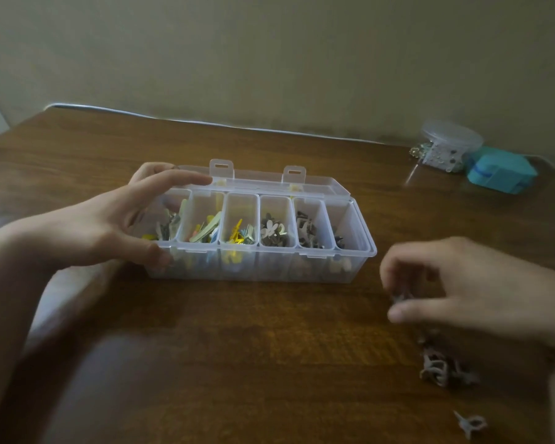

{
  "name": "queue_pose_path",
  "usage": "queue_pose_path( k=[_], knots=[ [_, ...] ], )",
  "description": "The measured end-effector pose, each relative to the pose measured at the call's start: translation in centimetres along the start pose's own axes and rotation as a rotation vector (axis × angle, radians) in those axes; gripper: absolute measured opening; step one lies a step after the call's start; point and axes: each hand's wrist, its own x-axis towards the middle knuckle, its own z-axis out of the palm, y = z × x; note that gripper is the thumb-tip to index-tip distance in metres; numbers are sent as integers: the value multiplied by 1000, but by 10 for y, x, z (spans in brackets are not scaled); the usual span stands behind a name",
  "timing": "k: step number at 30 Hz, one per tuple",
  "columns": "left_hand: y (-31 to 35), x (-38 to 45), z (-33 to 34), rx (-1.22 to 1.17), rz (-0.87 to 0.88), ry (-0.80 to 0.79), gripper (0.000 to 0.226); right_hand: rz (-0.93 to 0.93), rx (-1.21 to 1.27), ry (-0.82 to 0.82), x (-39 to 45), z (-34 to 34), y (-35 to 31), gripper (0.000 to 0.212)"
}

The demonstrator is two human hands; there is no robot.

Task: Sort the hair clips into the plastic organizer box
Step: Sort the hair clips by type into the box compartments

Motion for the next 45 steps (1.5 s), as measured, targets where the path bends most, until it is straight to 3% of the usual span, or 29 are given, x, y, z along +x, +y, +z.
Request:
queue_pose_path(
  k=[4,6,7,10,14,16,18,20,22,28,31,37,39,42,43,45],
  knots=[
    [0,0,0,3,-7,2,107,-226,395,605,9,1,-15,28],
    [1,0,0,-2,-5,0,107,-251,435,799,24,12,-20,22],
    [1,0,0,3,-5,2,107,-230,356,821,31,17,-22,18],
    [2,0,-1,10,-17,0,109,-139,92,723,40,26,-17,13],
    [1,0,0,32,3,-5,104,-199,77,729,27,17,-18,19],
    [1,0,0,41,4,1,98,-144,108,703,11,4,-16,25],
    [0,0,0,44,2,8,97,54,64,458,-7,-7,-5,38],
    [0,0,0,38,4,13,97,232,-34,71,-18,-10,4,54],
    [0,0,-1,37,-1,7,99,291,10,-143,-16,-7,10,58],
    [5,-1,5,93,-39,74,119,231,175,-214,-4,3,13,44],
    [6,0,8,141,-72,106,130,174,116,-210,-1,5,11,40],
    [5,-1,6,93,-46,64,112,35,69,76,-7,-10,14,32],
    [5,-1,3,41,-21,15,100,9,98,348,-2,-10,14,25],
    [3,-1,0,22,-21,2,103,-98,347,829,19,2,1,18],
    [2,-1,0,23,-23,2,107,-129,399,901,27,8,-6,19],
    [1,-1,0,35,-23,3,110,-178,346,887,45,23,-13,14]
  ],
)
